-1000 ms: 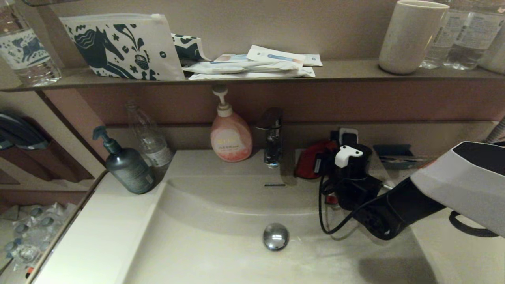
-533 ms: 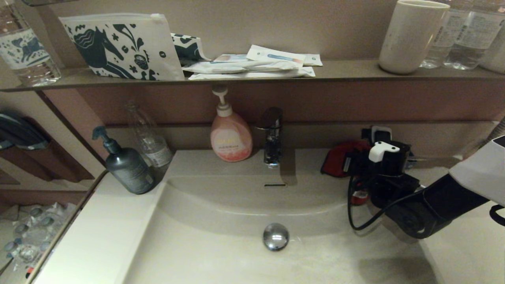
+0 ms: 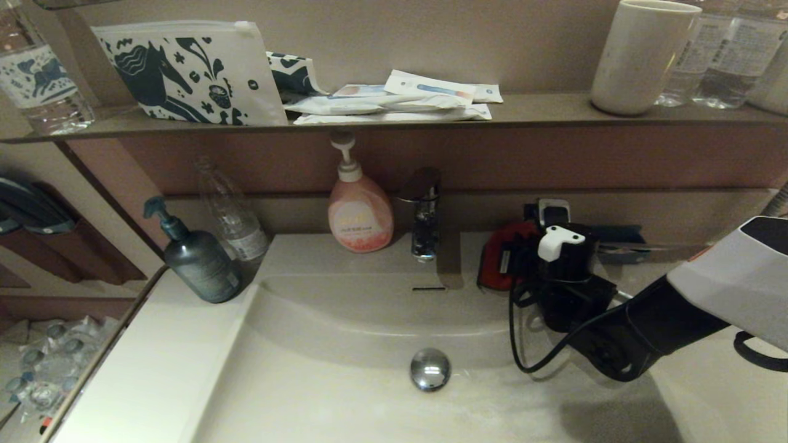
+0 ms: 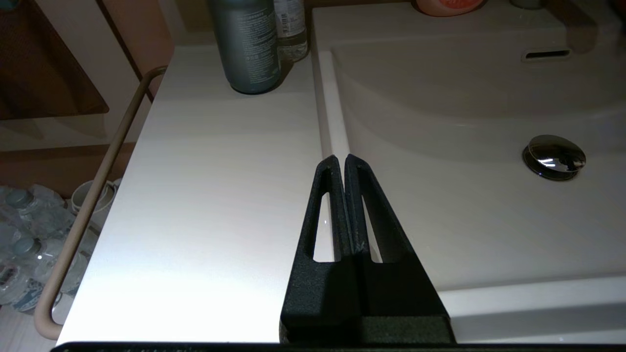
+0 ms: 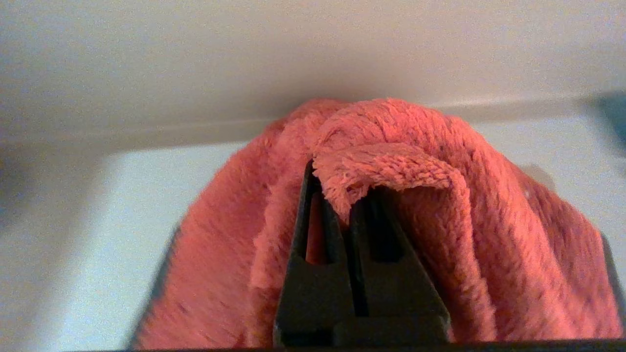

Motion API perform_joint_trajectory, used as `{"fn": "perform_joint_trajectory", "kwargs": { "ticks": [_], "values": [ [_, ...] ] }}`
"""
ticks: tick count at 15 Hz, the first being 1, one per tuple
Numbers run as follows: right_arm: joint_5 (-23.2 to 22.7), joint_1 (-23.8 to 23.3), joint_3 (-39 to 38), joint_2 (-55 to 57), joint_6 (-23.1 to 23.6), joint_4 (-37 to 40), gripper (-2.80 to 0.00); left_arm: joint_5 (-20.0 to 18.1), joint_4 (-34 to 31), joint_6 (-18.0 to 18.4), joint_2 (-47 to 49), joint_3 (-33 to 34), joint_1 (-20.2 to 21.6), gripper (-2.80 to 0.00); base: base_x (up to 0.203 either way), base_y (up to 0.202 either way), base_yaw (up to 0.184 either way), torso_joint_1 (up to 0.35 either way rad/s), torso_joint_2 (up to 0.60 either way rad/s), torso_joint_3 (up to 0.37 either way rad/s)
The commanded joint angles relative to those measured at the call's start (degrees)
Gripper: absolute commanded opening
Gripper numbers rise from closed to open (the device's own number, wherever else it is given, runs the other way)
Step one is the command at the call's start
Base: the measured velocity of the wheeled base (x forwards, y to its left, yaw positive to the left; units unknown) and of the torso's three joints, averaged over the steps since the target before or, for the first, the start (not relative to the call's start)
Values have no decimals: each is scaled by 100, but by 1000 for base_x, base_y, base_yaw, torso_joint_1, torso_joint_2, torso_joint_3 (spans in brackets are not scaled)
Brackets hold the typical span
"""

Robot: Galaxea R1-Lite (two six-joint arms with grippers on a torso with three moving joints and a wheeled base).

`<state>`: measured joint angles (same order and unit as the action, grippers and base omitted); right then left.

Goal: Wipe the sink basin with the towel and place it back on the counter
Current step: Wipe the sink

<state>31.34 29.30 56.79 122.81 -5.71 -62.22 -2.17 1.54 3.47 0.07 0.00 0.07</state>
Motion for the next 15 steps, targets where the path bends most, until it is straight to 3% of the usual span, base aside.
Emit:
{"fn": "perform_joint_trajectory", "kwargs": {
  "ticks": [1, 6, 9, 15],
  "values": [
    [42, 213, 226, 125, 19, 43, -280, -3, 5, 4, 1, 0, 1, -280, 0, 0, 0, 0, 0, 0],
    [124, 639, 1217, 343, 26, 763, -280, -3, 5, 4, 1, 0, 1, -280, 0, 0, 0, 0, 0, 0],
    [152, 753, 1298, 394, 26, 833, -280, -3, 5, 4, 1, 0, 1, -280, 0, 0, 0, 0, 0, 0],
    [108, 23, 980, 209, 18, 806, -280, -3, 5, 4, 1, 0, 1, -280, 0, 0, 0, 0, 0, 0]
  ]
}}
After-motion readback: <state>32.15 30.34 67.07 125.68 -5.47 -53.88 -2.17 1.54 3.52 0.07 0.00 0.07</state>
